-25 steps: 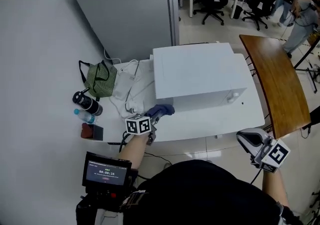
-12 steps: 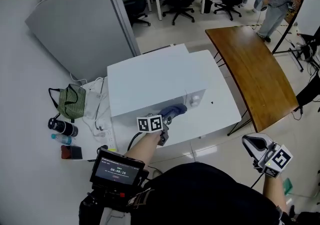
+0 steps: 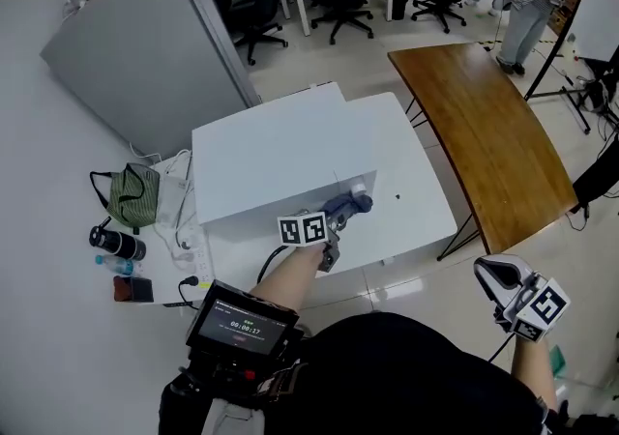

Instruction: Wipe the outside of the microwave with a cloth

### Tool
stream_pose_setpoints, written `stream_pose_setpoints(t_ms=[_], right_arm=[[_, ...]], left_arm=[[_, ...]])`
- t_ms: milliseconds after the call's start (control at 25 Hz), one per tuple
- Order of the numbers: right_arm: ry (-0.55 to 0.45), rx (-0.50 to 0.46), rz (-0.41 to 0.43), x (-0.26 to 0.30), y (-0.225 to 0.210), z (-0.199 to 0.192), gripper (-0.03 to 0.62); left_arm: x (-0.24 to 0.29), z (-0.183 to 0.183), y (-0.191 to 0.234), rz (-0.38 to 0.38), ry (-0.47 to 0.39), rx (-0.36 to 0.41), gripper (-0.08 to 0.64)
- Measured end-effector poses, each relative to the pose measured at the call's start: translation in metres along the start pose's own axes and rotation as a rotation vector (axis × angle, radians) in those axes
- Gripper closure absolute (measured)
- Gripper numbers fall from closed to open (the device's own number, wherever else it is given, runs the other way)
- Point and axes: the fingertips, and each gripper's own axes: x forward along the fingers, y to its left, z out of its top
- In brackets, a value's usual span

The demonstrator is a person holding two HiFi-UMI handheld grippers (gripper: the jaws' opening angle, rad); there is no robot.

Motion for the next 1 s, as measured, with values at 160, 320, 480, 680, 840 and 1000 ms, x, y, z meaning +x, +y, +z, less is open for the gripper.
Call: stream_pose_setpoints(t_ms=[160, 320, 480, 680, 840, 1000], right_arm=[[-0.032, -0.017, 0.079, 0.043, 0.045, 0.026, 0.586], [0.038, -0.058, 0.160, 0.100, 0.103, 0.027, 0.586], [0.026, -0.069, 0.251, 0.153, 0.166, 0.039, 0.586], [0.016, -0.079, 0.261, 0.170, 0.195, 0.049, 0.586], [0.016, -0.081, 0.194, 0.148, 0.173, 0.048, 0.586], [0.016, -0.042, 0.135, 0.106, 0.131, 0.032, 0.586]], left_arm=[[-0.070, -0.005, 0.032, 0.028, -0.027, -0.023, 0.503], [-0.192, -0.018, 0.112, 0.152, -0.056, -0.060, 0.503], [-0.276, -0.014, 0.172, 0.245, -0.080, -0.060, 0.503], [-0.296, -0.015, 0.201, 0.275, -0.063, -0.073, 0.503], [-0.260, -0.014, 0.189, 0.243, -0.043, -0.100, 0.503], [-0.189, -0.022, 0.158, 0.208, 0.003, -0.099, 0.503]])
